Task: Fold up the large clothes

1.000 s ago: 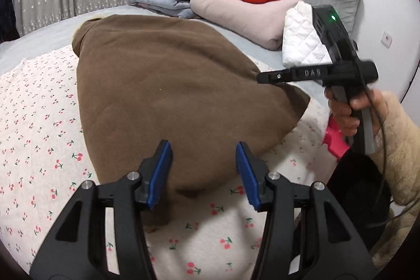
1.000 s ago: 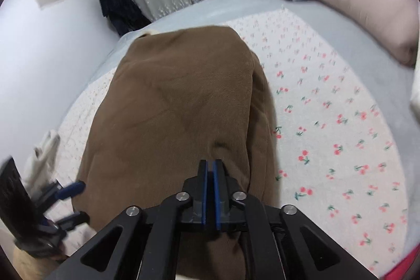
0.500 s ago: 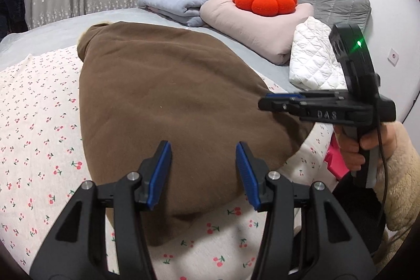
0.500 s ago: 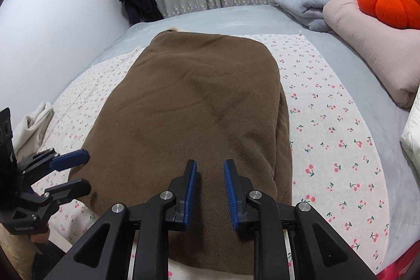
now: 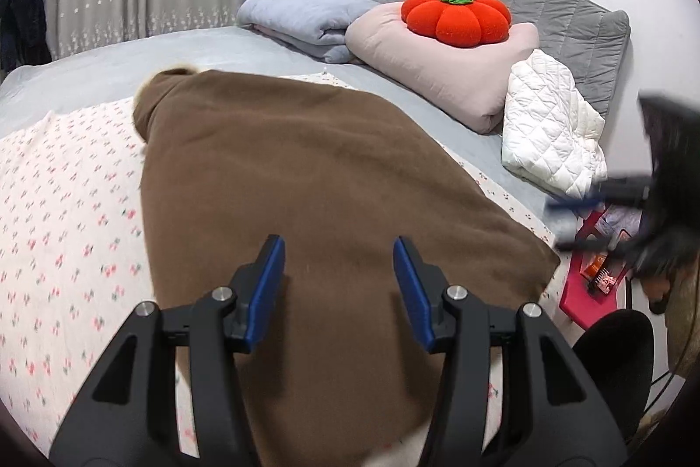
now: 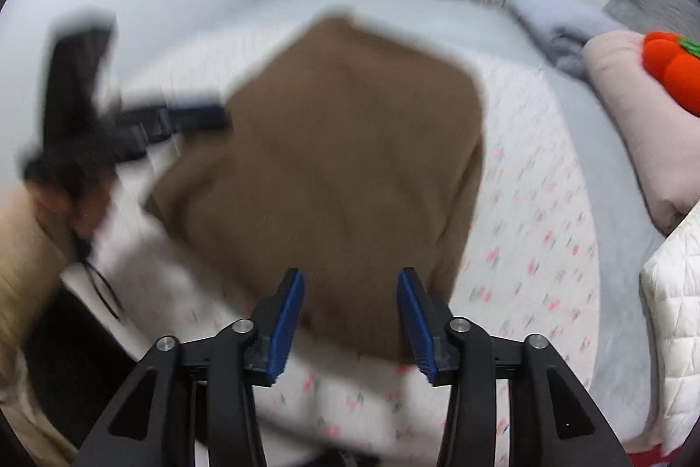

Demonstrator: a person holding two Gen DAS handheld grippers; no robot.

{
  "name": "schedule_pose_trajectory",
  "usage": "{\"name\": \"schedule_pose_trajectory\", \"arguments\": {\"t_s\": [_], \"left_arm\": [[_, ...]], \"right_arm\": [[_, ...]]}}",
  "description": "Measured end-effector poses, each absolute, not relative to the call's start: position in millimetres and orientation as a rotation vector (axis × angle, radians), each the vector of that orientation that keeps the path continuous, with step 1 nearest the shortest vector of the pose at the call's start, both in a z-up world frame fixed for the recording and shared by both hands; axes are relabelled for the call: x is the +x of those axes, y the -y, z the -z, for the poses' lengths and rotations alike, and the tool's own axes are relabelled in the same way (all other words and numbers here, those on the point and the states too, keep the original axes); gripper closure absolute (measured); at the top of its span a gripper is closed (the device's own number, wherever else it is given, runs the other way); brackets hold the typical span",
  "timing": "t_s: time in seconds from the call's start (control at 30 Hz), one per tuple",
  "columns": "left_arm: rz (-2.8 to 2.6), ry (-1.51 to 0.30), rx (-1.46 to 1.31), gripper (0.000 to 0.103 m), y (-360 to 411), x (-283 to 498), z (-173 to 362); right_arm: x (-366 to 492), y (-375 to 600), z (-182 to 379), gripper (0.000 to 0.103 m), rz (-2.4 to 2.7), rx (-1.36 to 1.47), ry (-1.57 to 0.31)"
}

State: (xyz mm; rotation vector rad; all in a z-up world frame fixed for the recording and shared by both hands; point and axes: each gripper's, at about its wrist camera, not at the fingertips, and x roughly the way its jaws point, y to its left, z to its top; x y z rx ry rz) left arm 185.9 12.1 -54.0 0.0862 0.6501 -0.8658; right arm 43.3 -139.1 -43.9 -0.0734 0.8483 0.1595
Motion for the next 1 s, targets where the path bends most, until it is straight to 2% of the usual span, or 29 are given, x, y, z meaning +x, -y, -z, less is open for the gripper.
{"name": "schedule_pose_trajectory", "arguments": {"t_s": [0.03, 0.1, 0.3, 0.37, 0.43, 0.5, 0.7, 1.0], "left_arm": [[0.868, -0.648, 0.089, 0.05, -10, 189, 54], [0.895, -0.657, 0.078, 0.05, -3, 197, 58], [1.01, -0.68, 0.157, 0.05, 17, 190, 81], [1.052, -0.678, 0.177, 0.05, 19, 185, 84], [1.08, -0.681, 0.19, 0.05, 20, 183, 89], [1.095, -0.676, 0.211, 0.05, 20, 179, 93], [1.147, -0.683, 0.228, 0.05, 22, 168, 94], [1.183, -0.703, 0.173, 0.047, -4, 162, 82]], "right_arm": [[45, 147, 32, 0.04, -0.148, -0.048, -0.78], [61, 156, 18, 0.03, -0.132, -0.036, -0.69], [147, 168, 34, 0.03, -0.123, -0.033, -0.644], [178, 176, 45, 0.034, -0.102, 0.002, -0.631], [205, 186, 56, 0.046, -0.062, 0.037, -0.638], [230, 202, 72, 0.052, 0.023, 0.081, -0.672], [257, 236, 119, 0.05, 0.053, 0.223, -0.764], [219, 258, 83, 0.048, 0.052, 0.282, -0.746]]}}
